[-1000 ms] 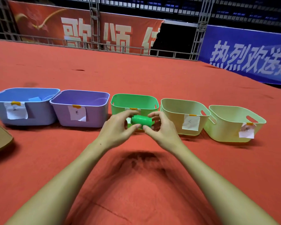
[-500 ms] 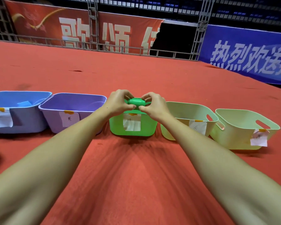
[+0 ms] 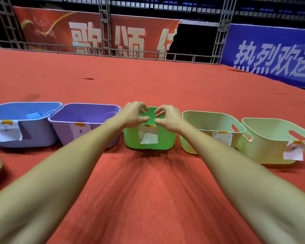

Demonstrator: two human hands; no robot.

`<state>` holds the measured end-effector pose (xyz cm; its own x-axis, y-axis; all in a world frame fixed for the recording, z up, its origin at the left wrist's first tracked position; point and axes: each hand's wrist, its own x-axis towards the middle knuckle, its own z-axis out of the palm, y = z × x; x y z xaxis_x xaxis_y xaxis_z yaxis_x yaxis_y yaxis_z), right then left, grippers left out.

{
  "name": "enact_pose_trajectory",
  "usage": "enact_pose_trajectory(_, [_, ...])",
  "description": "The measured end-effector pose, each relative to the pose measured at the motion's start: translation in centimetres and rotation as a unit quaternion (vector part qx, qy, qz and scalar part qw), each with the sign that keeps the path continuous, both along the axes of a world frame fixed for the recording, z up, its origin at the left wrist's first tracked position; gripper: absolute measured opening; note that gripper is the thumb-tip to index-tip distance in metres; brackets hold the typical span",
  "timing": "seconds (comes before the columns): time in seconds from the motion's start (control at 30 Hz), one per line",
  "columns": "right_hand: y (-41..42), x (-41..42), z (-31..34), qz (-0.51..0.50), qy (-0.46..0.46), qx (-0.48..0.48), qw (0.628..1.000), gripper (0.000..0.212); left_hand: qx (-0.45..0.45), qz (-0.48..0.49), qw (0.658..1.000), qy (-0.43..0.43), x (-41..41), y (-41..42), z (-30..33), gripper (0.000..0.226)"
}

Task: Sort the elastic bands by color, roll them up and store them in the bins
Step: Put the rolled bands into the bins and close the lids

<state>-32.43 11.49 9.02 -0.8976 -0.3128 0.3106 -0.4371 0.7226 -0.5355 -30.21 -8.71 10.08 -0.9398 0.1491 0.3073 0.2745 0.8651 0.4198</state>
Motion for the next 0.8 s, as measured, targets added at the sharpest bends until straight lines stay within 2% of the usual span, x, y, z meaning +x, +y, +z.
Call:
enact_pose_trajectory(0.3, [-0.6, 6.9, -0.4, 0.015, 0.077, -0.122, 0.989, 0.024, 0.100, 0.027, 0.990, 0.101, 10.8, -3.2, 0.7, 0.027])
enact_pose_trajectory(0.43, [-2.9, 11.7, -0.6, 0.046, 0.076, -0.207, 0.974, 0.020, 0.143, 0.030, 0.979, 0.141, 16.9, -5.3, 0.6, 0.023])
enact_pose_trajectory(0.57, [-6.8, 16.3, -1.2, 0.088, 0.066, -0.285, 0.952, 0.018, 0.159, 0.041, 0.973, 0.161, 22.6, -8.0, -0.7, 0.011])
enact_pose_trajectory(0.67, [-10.5, 18.9, -2.2, 0.123, 0.050, -0.321, 0.938, 0.018, 0.161, 0.065, 0.967, 0.186, 26.0, -10.6, -2.0, 0.011])
enact_pose_trajectory(0.8, [-16.3, 21.0, -4.1, 0.164, 0.007, -0.343, 0.925, 0.017, 0.144, 0.107, 0.968, 0.175, 29.6, -15.0, -4.0, 0.011])
